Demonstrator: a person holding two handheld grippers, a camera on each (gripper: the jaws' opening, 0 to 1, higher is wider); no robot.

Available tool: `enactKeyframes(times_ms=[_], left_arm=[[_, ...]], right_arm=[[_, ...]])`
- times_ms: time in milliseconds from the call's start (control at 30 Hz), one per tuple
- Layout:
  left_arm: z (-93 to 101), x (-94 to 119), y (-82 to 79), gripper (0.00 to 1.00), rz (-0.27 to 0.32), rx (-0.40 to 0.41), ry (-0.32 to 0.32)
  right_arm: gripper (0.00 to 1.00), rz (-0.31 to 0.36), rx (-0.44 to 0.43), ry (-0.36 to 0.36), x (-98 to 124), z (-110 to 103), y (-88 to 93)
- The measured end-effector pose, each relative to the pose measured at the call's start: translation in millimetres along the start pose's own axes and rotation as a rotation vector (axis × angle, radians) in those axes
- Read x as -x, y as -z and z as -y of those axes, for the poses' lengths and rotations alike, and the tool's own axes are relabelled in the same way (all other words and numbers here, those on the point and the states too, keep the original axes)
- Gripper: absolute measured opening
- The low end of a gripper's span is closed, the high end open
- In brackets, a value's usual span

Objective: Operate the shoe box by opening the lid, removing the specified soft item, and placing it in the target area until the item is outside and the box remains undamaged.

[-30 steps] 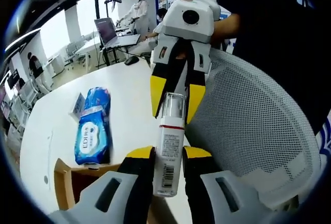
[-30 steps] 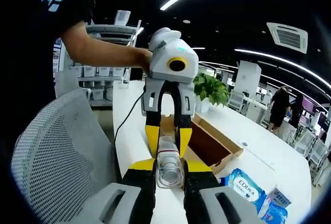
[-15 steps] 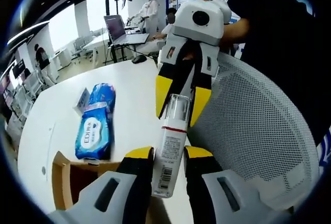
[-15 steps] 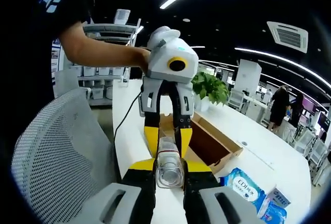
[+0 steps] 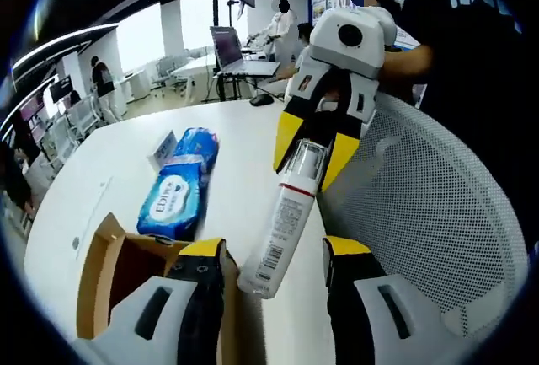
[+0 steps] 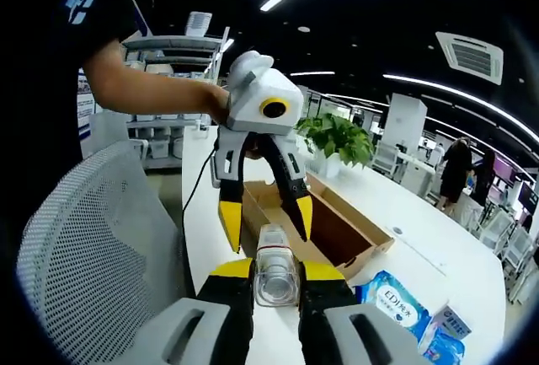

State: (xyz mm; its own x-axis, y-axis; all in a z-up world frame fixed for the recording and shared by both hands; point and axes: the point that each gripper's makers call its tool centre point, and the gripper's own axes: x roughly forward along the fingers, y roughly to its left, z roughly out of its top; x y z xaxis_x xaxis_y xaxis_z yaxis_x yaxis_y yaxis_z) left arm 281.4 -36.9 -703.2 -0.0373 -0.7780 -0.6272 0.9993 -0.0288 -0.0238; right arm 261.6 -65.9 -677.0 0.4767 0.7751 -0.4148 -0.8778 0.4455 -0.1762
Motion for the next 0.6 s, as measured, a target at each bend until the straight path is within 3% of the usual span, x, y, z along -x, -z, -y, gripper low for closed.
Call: enactKeyframes(times_ms=[367,600], left_arm=[[-14.9,14.5,6.5,0.76,0.072,0.105,-0.139],[-23.2,29.3,12.7,0.85,0.104,0.181,-0.219]], right_arm=[[0.15,-0.037,0.042,-0.036,3.1,14.3,0.1],[0.15,-0.065,0.090,-0.064,4.9,26.7,-2.1]])
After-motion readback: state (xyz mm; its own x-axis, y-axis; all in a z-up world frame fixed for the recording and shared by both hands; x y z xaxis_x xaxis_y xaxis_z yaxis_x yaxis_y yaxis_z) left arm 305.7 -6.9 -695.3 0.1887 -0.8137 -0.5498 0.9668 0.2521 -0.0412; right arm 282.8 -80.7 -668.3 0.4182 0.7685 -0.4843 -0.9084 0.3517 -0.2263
